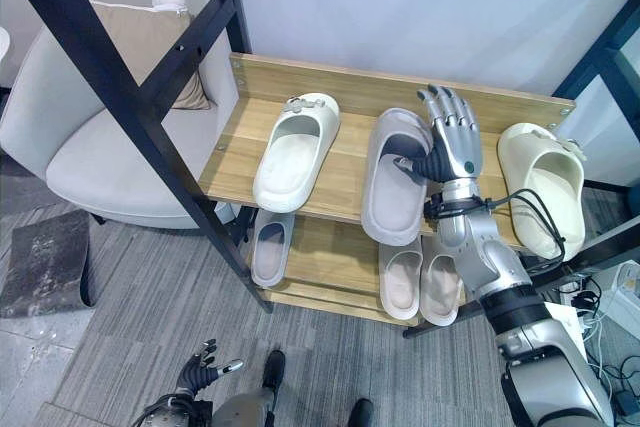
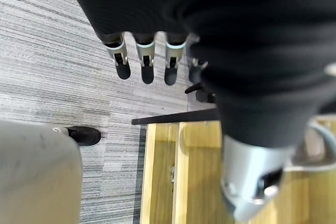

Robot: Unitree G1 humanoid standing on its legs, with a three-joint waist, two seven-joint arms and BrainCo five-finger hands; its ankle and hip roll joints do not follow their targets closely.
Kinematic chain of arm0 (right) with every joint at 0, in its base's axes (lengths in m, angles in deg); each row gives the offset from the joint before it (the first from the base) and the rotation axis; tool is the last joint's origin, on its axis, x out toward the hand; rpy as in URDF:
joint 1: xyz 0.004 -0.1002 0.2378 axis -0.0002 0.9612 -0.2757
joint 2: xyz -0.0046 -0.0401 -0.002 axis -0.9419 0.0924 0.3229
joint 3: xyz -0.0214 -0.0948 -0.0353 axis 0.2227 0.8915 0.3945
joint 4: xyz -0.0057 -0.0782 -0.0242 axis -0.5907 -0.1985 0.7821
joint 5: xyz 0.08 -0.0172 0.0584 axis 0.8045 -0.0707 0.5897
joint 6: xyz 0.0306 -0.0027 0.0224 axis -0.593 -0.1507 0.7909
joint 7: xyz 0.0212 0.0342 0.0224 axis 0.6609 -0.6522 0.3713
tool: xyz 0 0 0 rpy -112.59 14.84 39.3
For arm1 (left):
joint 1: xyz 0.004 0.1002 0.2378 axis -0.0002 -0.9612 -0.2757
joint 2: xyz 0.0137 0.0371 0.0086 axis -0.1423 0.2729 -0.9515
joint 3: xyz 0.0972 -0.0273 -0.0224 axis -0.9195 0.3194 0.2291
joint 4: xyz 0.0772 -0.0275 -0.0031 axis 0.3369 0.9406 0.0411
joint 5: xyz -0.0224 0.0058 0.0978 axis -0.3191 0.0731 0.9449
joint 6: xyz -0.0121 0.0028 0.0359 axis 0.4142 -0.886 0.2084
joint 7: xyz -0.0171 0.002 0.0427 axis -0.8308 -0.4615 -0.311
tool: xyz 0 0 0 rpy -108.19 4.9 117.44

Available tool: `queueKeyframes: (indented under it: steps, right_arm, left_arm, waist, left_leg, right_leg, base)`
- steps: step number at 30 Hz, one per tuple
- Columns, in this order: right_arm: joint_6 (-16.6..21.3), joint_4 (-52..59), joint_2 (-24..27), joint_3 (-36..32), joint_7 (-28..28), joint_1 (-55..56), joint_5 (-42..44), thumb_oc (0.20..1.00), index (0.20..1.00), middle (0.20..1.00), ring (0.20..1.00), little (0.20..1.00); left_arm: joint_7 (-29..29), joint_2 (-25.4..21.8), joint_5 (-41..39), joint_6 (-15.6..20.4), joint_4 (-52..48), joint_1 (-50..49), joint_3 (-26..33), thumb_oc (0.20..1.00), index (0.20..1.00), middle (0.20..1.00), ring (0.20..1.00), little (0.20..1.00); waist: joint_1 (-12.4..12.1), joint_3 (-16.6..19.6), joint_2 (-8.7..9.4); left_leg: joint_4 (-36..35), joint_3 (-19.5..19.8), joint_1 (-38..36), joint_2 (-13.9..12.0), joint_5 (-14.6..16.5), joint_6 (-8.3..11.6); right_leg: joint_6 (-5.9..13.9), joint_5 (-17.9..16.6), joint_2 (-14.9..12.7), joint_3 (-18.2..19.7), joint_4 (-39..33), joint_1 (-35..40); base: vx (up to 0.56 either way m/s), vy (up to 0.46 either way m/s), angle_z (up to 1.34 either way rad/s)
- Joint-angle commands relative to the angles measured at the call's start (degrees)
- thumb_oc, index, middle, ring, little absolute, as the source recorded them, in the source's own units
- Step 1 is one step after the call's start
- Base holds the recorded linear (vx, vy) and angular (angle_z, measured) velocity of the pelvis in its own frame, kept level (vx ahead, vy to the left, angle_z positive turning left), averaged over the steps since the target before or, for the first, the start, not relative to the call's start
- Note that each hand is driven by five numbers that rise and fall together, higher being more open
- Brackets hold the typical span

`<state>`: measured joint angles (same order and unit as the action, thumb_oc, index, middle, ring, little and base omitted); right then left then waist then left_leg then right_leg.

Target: Arrange the slippers neatly on the shoe rack.

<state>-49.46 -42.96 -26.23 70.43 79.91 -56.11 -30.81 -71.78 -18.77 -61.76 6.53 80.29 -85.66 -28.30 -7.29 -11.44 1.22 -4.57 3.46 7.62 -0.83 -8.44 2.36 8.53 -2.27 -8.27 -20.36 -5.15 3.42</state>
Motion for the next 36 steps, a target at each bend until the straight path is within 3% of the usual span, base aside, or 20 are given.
queueKeyframes:
  steps: [1,9,14,20,22,26,27,28,30,31,32,34,35,36]
  right_arm:
    - [-2.7,-5.8,2.3,3.6,1.3,-6.6,1.6,0.200,0.200,0.200,0.200,0.200]
    - [-3.7,-8.9,1.6,4.5,1.8,-8.2,1.5,0.200,0.200,0.200,0.200,0.200]
    - [-3.5,-5.0,1.3,2.9,1.8,-5.7,1.0,0.200,0.200,0.200,0.200,0.200]
    - [-2.6,13.3,-0.9,-7.0,3.6,3.5,-0.5,0.200,0.200,0.200,0.200,0.200]
    - [-0.2,23.6,-2.5,-11.9,4.8,7.9,-0.4,0.200,0.200,0.200,0.200,0.200]
    - [3.2,33.8,-4.2,-14.9,3.9,11.7,1.0,0.200,0.200,0.200,0.200,0.200]
    - [7.1,41.1,-6.6,-16.1,3.4,12.8,5.0,0.200,0.200,0.200,0.200,0.200]
    - [7.0,41.5,-6.7,-16.2,3.1,13.1,5.1,0.200,0.200,0.200,0.200,0.200]
    - [10.8,45.6,-9.3,-15.9,1.2,14.4,11.3,0.200,0.200,0.200,0.200,0.200]
    - [13.3,47.6,-11.8,-14.9,-0.3,14.6,17.6,0.200,0.200,0.200,0.200,0.200]
    - [17.9,50.5,-15.5,-11.7,-4.8,14.9,29.8,0.200,0.200,0.200,0.200,0.200]
    - [18.7,51.5,-17.0,-9.8,-7.6,15.2,35.4,0.200,0.200,0.200,0.200,0.200]
    - [20.4,54.1,-19.4,-4.9,-12.3,15.4,45.1,0.200,0.200,0.200,0.200,0.200]
    - [20.4,54.1,-19.4,-4.9,-12.5,15.4,45.4,0.200,0.200,0.200,0.200,0.200]
  left_arm:
    - [0.3,-0.6,-0.3,2.5,0.4,4.1,-2.8,1.000,1.000,1.000,1.000,1.000]
    - [0.4,0.0,-0.3,2.6,1.9,4.7,-3.4,1.000,1.000,1.000,1.000,1.000]
    - [0.4,0.2,-0.6,2.4,1.7,4.2,-2.7,1.000,1.000,1.000,1.000,1.000]
    - [0.8,0.7,-0.2,1.7,1.1,3.5,-0.7,1.000,1.000,1.000,1.000,1.000]
    - [1.1,1.0,0.5,1.3,1.2,2.8,0.6,1.000,1.000,1.000,1.000,1.000]
    - [1.2,1.2,0.9,1.0,1.2,2.0,1.4,1.000,1.000,1.000,1.000,1.000]
    - [1.5,1.5,0.7,0.7,0.8,1.2,1.7,1.000,1.000,1.000,1.000,1.000]
    - [1.5,1.4,0.7,0.7,0.7,1.2,1.7,1.000,1.000,1.000,1.000,1.000]
    - [1.3,1.5,0.4,0.7,0.5,0.2,1.6,1.000,1.000,1.000,1.000,1.000]
    - [1.5,1.7,0.3,0.5,0.6,-0.2,1.5,1.000,1.000,1.000,1.000,1.000]
    - [1.7,1.9,-0.3,-0.1,0.5,-0.5,1.3,1.000,1.000,1.000,1.000,1.000]
    - [1.7,1.9,-0.4,-0.3,0.7,-0.6,1.5,1.000,1.000,1.000,1.000,1.000]
    - [2.2,2.3,-0.8,-0.5,2.2,-0.3,2.0,1.000,1.000,1.000,1.000,1.000]
    - [2.2,2.3,-0.8,-0.4,2.2,-0.3,2.1,1.000,1.000,1.000,1.000,1.000]
  waist:
    - [-3.8,-3.4,0.98]
    - [-3.8,-2.9,0.41]
    - [-3.0,-1.6,0.56]
    - [-1.8,-0.2,0.62]
    - [-0.9,0.4,0.70]
    - [-0.1,1.1,0.79]
    - [0.5,1.3,0.62]
    - [0.5,1.4,0.68]
    - [1.0,1.6,0.57]
    - [1.1,1.6,0.42]
    - [1.5,1.8,0.11]
    - [1.7,2.0,0.06]
    - [1.9,2.2,-0.09]
    - [1.9,2.2,-0.08]
  left_leg:
    - [4.4,1.7,-2.8,0.4,9.1,0.33]
    - [4.1,2.6,-2.7,0.7,8.9,0.31]
    - [3.3,2.4,-3.8,0.5,9.0,0.39]
    - [2.7,1.8,-5.3,-0.3,9.2,0.60]
    - [2.4,1.3,-6.0,-0.7,9.1,0.76]
    - [1.9,1.0,-6.5,-1.1,8.8,0.94]
    - [1.7,0.7,-6.9,-1.2,8.8,0.98]
    - [1.7,0.7,-6.9,-1.2,8.8,0.99]
    - [1.6,0.3,-7.3,-1.3,8.7,0.99]
    - [1.5,0.1,-7.5,-1.4,8.7,1.01]
    - [1.4,-0.3,-7.7,-1.5,8.5,1.04]
    - [1.2,-0.5,-7.7,-1.6,8.4,1.12]
    - [1.0,-0.9,-7.9,-1.7,8.1,1.36]
    - [1.0,-0.9,-8.0,-1.7,8.1,1.37]
  right_leg:
    - [0.95,0.5,-3.0,-0.7,0.5,-0.9]
    - [1.06,0.4,-3.5,-1.6,0.6,-0.5]
    - [1.05,0.7,-3.3,-1.6,0.5,0.2]
    - [0.88,1.3,-2.9,-1.3,0.2,1.1]
    - [0.79,1.6,-2.6,-1.0,0.2,1.4]
    - [0.55,1.9,-2.3,-0.5,0.2,1.5]
    - [0.45,2.0,-2.1,-0.1,0.2,1.5]
    - [0.44,2.0,-2.1,-0.1,0.2,1.6]
    - [0.34,2.0,-1.9,0.1,0.1,1.6]
    - [0.27,2.0,-1.8,0.3,0.1,1.7]
    - [0.15,2.0,-1.8,0.7,0.1,1.6]
    - [0.10,2.0,-1.7,0.8,0.1,1.6]
    - [-0.02,1.9,-1.6,0.9,0.1,1.6]
    - [-0.03,1.9,-1.6,0.9,0.1,1.6]
  base:
    - [-0.03,0.031,-0.01]
    - [0.01,0.009,0.05]
    - [0.01,0.000,0.02]
    - [0.01,-0.009,0.01]
    - [0.00,-0.051,0.01]
    - [-0.01,-0.051,-0.03]
    - [0.00,-0.033,-0.06]
    - [-0.01,-0.041,-0.04]
    - [-0.01,-0.024,-0.04]
    - [-0.04,-0.034,-0.08]
    - [-0.04,-0.033,-0.09]
    - [-0.03,-0.027,-0.18]
    - [-0.03,-0.020,-0.23]
    - [-0.04,-0.025,-0.16]
